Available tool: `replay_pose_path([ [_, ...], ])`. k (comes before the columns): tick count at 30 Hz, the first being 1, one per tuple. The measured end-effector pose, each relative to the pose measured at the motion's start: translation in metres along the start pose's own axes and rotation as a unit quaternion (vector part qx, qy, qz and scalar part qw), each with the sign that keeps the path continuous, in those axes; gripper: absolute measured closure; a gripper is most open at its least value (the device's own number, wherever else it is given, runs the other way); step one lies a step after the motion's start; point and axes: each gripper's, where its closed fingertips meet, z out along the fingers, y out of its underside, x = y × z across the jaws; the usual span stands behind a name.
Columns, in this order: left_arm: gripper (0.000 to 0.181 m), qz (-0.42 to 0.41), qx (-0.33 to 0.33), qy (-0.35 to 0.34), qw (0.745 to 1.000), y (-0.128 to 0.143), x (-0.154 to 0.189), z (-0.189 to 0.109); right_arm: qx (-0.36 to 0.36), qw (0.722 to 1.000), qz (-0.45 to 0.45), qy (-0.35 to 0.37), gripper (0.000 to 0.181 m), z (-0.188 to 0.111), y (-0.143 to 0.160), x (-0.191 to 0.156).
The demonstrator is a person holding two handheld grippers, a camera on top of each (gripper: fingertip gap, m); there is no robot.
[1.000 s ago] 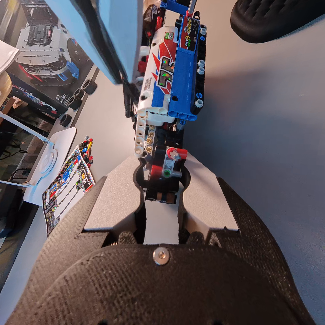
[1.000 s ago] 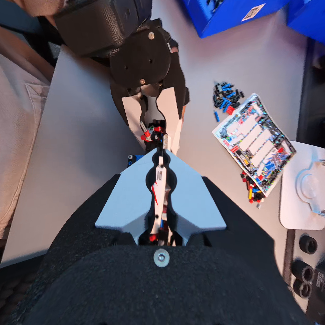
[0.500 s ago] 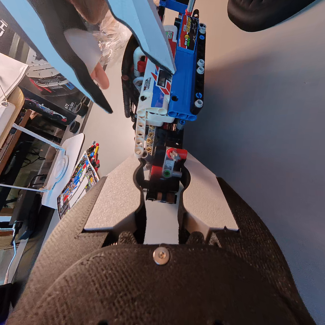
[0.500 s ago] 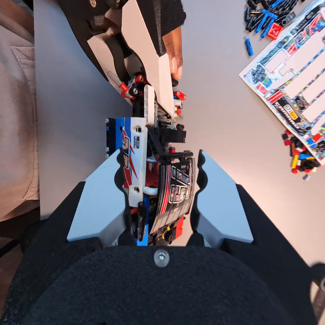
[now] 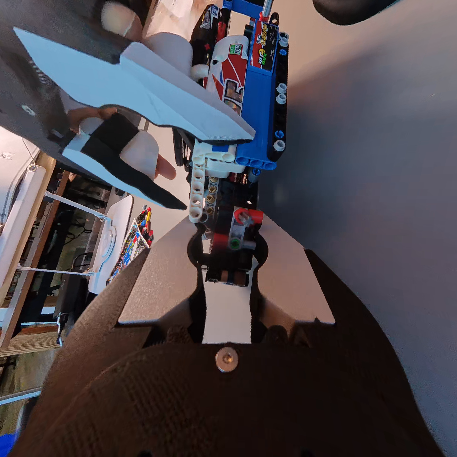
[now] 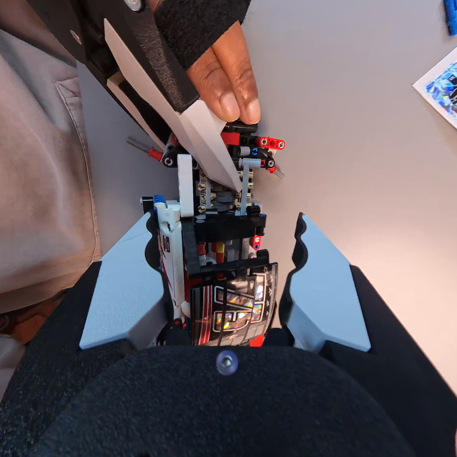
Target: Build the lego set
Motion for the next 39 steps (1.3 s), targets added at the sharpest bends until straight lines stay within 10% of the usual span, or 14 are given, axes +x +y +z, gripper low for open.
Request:
replay_pose_path([
  [6,0.146,0.04,-0.008,-0.015,0.999,-0.002,0.002,-0.001,-0.013,0.999,0.028,-0.037,0.064,0.01,-0.001,-0.003],
  [12,0.146,0.012,0.002,-0.003,1.0,-0.003,0.002,-0.002,0.178,0.984,0.011,0.011,0.082,-0.041,-0.043,-0.009],
  [18,0.147,-0.071,0.013,0.026,0.997,0.001,-0.001,-0.002,0.334,0.885,-0.096,0.311,0.166,-0.104,-0.031,-0.03],
  [27,0.146,-0.108,0.008,0.037,0.993,-0.001,-0.002,0.0,0.206,0.8,-0.094,0.556,0.181,-0.052,0.018,-0.044],
  [39,0.147,-0.1,0.003,0.035,0.994,-0.001,-0.001,0.0,0.154,0.805,-0.145,0.554,0.181,-0.04,-0.011,-0.039],
])
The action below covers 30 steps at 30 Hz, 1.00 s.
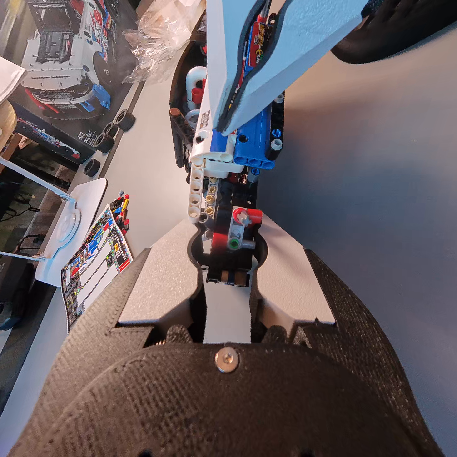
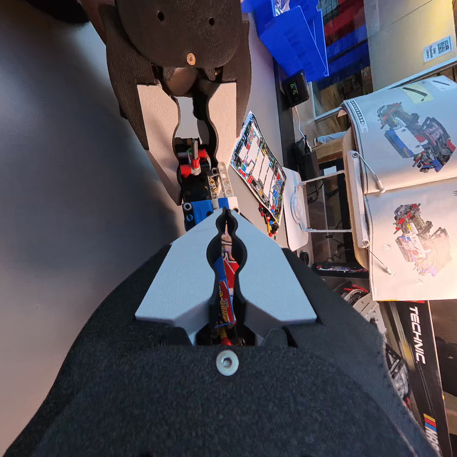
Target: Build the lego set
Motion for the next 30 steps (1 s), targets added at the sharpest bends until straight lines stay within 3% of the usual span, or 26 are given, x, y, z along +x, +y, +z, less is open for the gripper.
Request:
replay_pose_path([
  [6,0.147,0.004,-0.001,-0.001,1.0,0.0,0.0,0.0,0.009,1.0,0.016,-0.016,0.181,0.0,-0.001,-0.002],
  [20,0.146,0.006,0.0,-0.002,1.0,0.0,0.001,0.0,-0.079,0.993,0.08,-0.026,0.181,-0.028,0.057,0.017],
  [30,0.147,0.012,0.001,-0.006,1.0,0.001,0.0,0.0,-0.061,0.986,0.144,-0.048,0.181,-0.041,0.071,0.015],
])
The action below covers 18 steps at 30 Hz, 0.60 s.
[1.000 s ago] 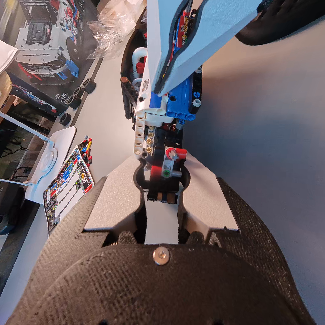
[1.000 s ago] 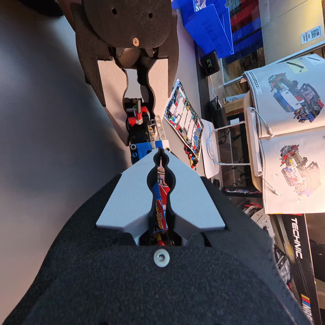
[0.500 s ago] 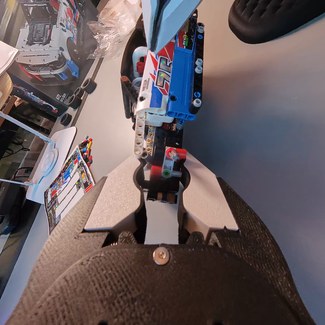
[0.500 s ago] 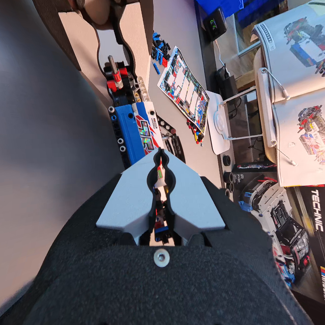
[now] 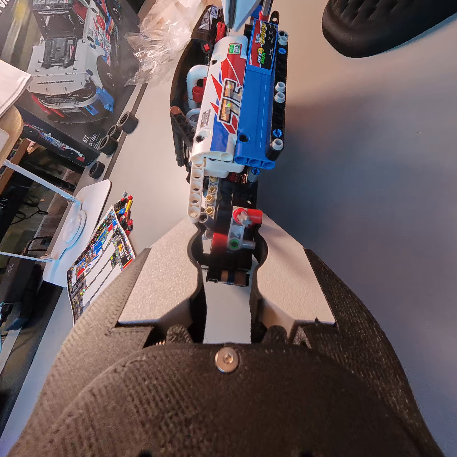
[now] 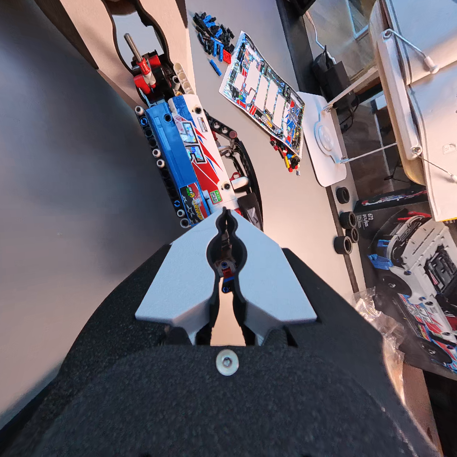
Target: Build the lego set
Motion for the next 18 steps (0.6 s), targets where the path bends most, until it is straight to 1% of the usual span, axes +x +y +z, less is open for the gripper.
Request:
replay_pose_path([
  [2,0.146,0.005,0.0,-0.007,1.0,0.001,-0.002,0.001,0.044,0.999,0.033,-0.002,0.181,-0.007,-0.008,0.003],
  [4,0.146,0.03,-0.003,-0.029,0.999,0.004,-0.007,0.003,0.117,0.99,0.084,0.017,0.179,-0.019,-0.018,0.015],
  [5,0.146,0.047,-0.008,-0.041,0.998,0.006,-0.009,0.005,0.146,0.984,0.103,0.026,0.177,-0.024,-0.019,0.022],
  [7,0.145,0.08,-0.015,-0.067,0.994,0.008,-0.016,0.009,0.175,0.975,0.127,0.042,0.168,-0.027,-0.007,0.032],
  [9,0.145,0.117,-0.029,-0.095,0.988,0.012,-0.025,0.015,0.163,0.976,0.136,0.047,0.152,-0.017,0.019,0.036],
  [11,0.145,0.135,-0.041,-0.114,0.984,0.018,-0.032,0.022,0.141,0.978,0.144,0.05,0.142,-0.001,0.044,0.036],
  [15,0.143,0.172,-0.062,-0.135,0.974,0.03,-0.044,0.027,0.105,0.981,0.156,0.053,0.14,0.028,0.077,0.035],
  [17,0.139,0.185,-0.062,-0.132,0.972,0.032,-0.043,0.027,0.091,0.984,0.15,0.042,0.137,0.037,0.082,0.034],
  [18,0.134,0.185,-0.064,-0.123,0.973,0.033,-0.04,0.028,0.086,0.985,0.147,0.039,0.139,0.041,0.084,0.034],
])
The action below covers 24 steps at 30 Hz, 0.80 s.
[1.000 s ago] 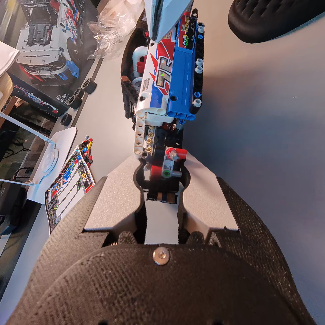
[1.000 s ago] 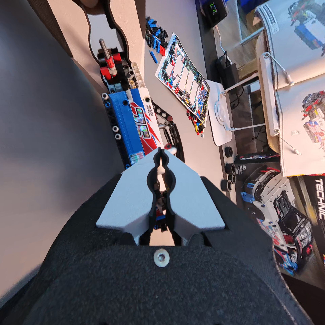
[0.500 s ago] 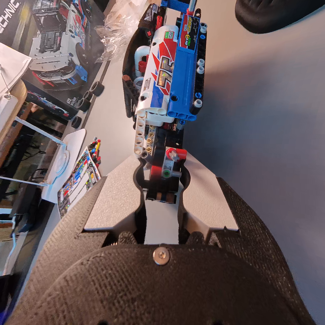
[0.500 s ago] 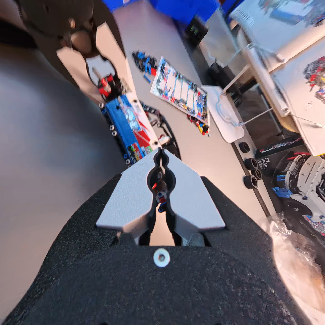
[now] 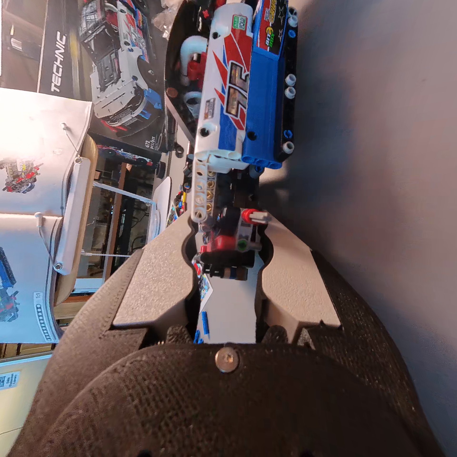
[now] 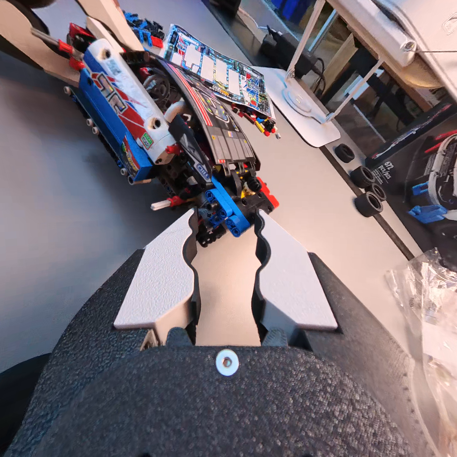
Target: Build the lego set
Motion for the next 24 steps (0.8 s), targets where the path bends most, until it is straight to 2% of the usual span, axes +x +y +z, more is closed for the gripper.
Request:
replay_pose_path([
  [3,0.125,0.002,0.001,0.016,1.0,-0.001,0.005,0.0,-0.007,1.0,-0.019,0.005,0.147,0.005,0.003,0.0],
  [8,0.114,-0.01,0.01,0.062,0.998,-0.005,0.01,-0.012,-0.018,0.999,-0.028,0.027,0.151,0.004,0.004,0.002],
  [11,0.112,0.032,-0.002,0.071,0.997,-0.001,0.012,-0.025,-0.028,0.997,-0.047,0.048,0.152,0.004,0.005,0.002],
  [14,0.114,0.015,-0.008,0.089,0.996,0.004,0.014,-0.039,-0.058,0.993,-0.075,0.069,0.151,0.005,0.013,0.002],
  [16,0.116,-0.037,0.01,0.101,0.994,0.004,0.012,-0.05,-0.07,0.99,-0.085,0.087,0.153,0.004,0.018,0.003],
  [18,0.122,-0.135,0.055,0.107,0.983,-0.002,0.003,-0.059,-0.076,0.99,-0.078,0.091,0.153,0.004,0.018,0.003],
  [21,0.129,-0.316,0.145,0.102,0.932,-0.011,-0.031,-0.07,-0.071,0.99,-0.075,0.093,0.152,0.004,0.017,0.002],
  [24,0.134,-0.448,0.192,0.046,0.872,0.006,-0.075,-0.077,-0.037,0.997,-0.038,0.062,0.146,0.002,0.011,-0.005],
])
